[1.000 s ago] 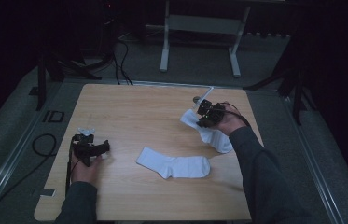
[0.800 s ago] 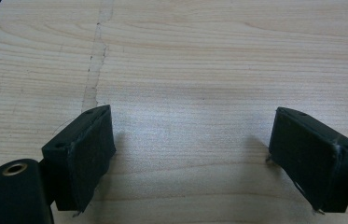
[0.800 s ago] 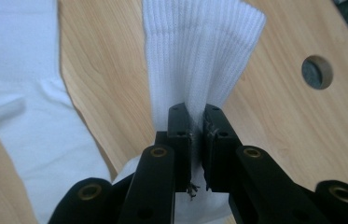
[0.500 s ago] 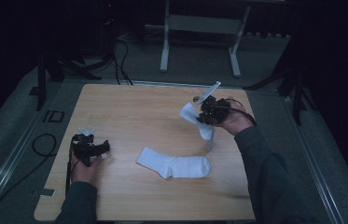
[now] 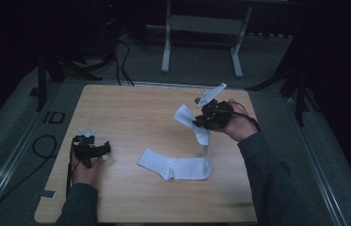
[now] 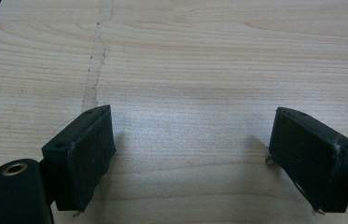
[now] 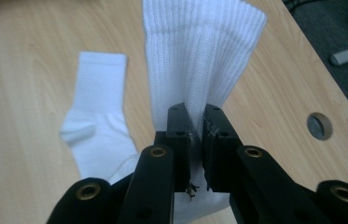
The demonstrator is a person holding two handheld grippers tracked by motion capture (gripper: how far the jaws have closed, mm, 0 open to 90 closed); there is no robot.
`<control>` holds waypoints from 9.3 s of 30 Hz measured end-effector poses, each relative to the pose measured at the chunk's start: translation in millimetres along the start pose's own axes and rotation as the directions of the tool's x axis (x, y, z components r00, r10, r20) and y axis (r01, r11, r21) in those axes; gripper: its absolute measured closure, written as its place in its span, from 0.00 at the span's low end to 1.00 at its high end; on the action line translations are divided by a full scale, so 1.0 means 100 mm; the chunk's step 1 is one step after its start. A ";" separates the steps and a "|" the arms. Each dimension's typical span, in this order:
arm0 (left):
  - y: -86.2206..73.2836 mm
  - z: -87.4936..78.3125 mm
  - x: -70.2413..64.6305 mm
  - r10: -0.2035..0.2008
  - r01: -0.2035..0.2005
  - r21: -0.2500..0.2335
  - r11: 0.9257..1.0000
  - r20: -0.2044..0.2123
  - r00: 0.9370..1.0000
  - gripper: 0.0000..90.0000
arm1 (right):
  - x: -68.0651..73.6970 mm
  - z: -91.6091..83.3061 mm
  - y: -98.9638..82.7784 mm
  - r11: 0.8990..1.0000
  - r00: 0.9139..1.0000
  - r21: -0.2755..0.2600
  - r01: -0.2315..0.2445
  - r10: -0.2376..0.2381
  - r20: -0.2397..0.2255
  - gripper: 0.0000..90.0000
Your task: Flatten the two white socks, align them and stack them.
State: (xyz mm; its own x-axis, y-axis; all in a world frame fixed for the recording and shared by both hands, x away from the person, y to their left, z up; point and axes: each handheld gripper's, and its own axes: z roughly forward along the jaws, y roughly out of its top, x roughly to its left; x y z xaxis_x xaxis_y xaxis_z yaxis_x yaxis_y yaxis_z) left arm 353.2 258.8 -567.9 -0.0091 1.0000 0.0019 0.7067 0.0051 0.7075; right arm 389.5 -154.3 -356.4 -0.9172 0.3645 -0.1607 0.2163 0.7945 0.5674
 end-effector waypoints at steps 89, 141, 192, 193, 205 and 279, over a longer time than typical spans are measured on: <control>0.01 0.00 -0.02 -0.015 0.015 0.002 1.000 -0.013 1.000 0.16 | 0.70 1.35 0.02 0.988 0.997 0.155 -0.009 0.021 -0.077 0.50; -0.06 -0.42 -1.31 0.412 -0.425 -0.070 0.903 0.430 0.804 1.00 | 0.40 0.94 -0.92 0.959 0.980 0.202 -0.198 0.194 0.038 0.73; -0.12 -0.38 -1.42 0.426 -0.455 -0.028 0.890 0.405 0.809 1.00 | 0.23 1.04 -1.15 0.945 0.981 0.267 -0.190 0.195 0.009 0.96; -0.12 -0.38 -1.42 0.424 -0.453 -0.028 0.891 0.406 0.809 1.00 | 0.22 1.06 -1.17 0.943 0.980 0.270 -0.194 0.199 0.009 0.95; -0.12 -0.38 -1.41 0.409 -0.441 -0.023 0.897 0.416 0.812 1.00 | 0.14 0.96 -1.30 0.937 0.966 0.239 -0.256 0.254 0.037 0.95; -0.13 -0.38 -1.39 0.379 -0.412 -0.016 0.911 0.426 0.822 1.00 | 0.21 0.91 -1.21 0.933 0.963 0.239 -0.269 0.264 0.056 0.92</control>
State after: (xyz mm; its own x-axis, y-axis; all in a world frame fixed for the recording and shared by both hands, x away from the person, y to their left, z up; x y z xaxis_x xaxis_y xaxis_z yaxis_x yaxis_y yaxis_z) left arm 318.2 119.1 -550.3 0.5615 0.8269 -0.0313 0.6365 -0.4075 0.6548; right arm 374.7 -198.6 -502.1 -0.8076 0.5875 -0.0501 0.5288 0.7593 0.3792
